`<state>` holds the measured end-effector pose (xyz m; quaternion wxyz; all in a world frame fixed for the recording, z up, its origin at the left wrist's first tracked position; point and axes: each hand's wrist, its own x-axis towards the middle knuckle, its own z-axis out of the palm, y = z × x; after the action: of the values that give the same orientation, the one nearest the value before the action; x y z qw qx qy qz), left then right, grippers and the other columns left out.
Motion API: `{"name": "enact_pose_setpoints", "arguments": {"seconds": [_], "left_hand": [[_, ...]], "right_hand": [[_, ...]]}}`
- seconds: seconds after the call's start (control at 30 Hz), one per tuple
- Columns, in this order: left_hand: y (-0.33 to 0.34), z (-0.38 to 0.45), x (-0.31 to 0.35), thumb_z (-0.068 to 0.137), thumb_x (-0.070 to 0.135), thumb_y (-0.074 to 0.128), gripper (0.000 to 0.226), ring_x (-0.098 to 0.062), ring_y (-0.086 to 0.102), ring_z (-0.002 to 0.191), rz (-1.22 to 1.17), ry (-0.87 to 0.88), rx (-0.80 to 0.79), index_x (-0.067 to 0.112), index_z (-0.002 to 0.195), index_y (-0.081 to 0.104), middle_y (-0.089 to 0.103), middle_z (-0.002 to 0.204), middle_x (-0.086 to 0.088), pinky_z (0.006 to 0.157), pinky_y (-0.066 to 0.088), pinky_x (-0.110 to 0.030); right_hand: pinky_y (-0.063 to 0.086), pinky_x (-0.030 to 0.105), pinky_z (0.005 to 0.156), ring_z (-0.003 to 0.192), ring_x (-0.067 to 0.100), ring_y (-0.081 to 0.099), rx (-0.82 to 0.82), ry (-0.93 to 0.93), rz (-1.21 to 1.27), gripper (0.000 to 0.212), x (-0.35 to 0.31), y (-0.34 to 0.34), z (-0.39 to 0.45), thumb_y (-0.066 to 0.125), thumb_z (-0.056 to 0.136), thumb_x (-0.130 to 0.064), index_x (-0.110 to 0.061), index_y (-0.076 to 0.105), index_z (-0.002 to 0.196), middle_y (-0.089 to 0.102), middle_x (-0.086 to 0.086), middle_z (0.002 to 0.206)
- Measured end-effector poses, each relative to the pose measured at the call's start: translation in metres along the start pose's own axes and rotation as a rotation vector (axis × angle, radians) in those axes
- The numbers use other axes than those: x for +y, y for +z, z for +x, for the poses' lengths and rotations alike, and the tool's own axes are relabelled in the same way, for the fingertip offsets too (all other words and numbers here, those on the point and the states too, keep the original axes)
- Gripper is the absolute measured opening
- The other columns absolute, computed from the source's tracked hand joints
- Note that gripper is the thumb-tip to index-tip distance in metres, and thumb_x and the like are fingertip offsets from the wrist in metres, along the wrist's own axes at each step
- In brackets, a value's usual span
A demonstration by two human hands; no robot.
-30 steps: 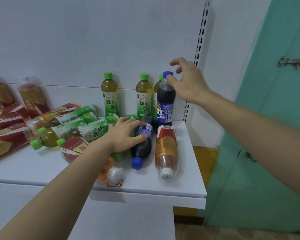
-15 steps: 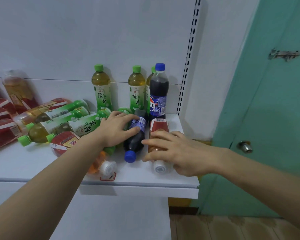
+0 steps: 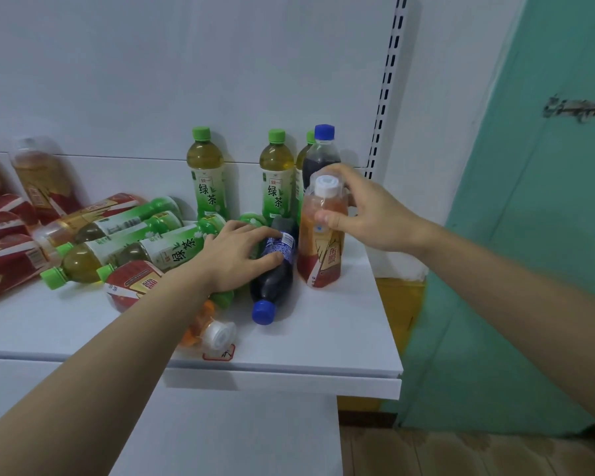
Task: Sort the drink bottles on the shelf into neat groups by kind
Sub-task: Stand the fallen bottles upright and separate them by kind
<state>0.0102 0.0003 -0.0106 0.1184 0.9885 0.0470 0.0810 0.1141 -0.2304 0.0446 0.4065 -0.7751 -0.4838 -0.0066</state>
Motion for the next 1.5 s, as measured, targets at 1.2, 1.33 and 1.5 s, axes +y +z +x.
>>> {"name": "enact_pose_setpoints", "arguments": {"seconds": [1.2, 1.33, 1.5], "left_hand": [[-0.029, 0.005, -0.117, 0.098, 0.062, 0.04, 0.057, -0.036, 0.04, 0.139, 0.058, 0.212, -0.074, 0.029, 0.142, 0.053, 0.038, 0.152, -0.011, 0.111, 0.038, -0.061], [-0.028, 0.006, -0.12, 0.097, 0.06, 0.042, 0.055, -0.036, 0.041, 0.138, 0.05, 0.202, -0.066, 0.028, 0.14, 0.054, 0.038, 0.153, -0.008, 0.11, 0.039, -0.061], [-0.027, 0.006, -0.122, 0.096, 0.058, 0.042, 0.052, -0.035, 0.045, 0.133, 0.033, 0.221, -0.048, 0.029, 0.136, 0.057, 0.04, 0.15, -0.006, 0.105, 0.043, -0.061]], "right_hand": [[0.038, 0.024, 0.107, 0.12, 0.012, 0.051, -0.112, -0.103, -0.561, 0.034, -0.08, 0.097, 0.003, 0.064, 0.092, -0.031, -0.02, 0.063, 0.125, 0.056, 0.002, 0.134], [0.034, 0.005, 0.079, 0.082, 0.004, 0.051, 0.183, 0.036, -0.564, 0.033, -0.098, 0.089, 0.046, 0.068, 0.094, -0.02, -0.01, 0.054, 0.123, 0.061, 0.001, 0.109], [0.035, 0.032, 0.077, 0.087, 0.019, 0.048, 0.333, 0.208, -0.688, 0.032, -0.1, 0.094, 0.102, 0.057, 0.099, -0.023, -0.013, 0.046, 0.128, 0.049, 0.002, 0.104]]}}
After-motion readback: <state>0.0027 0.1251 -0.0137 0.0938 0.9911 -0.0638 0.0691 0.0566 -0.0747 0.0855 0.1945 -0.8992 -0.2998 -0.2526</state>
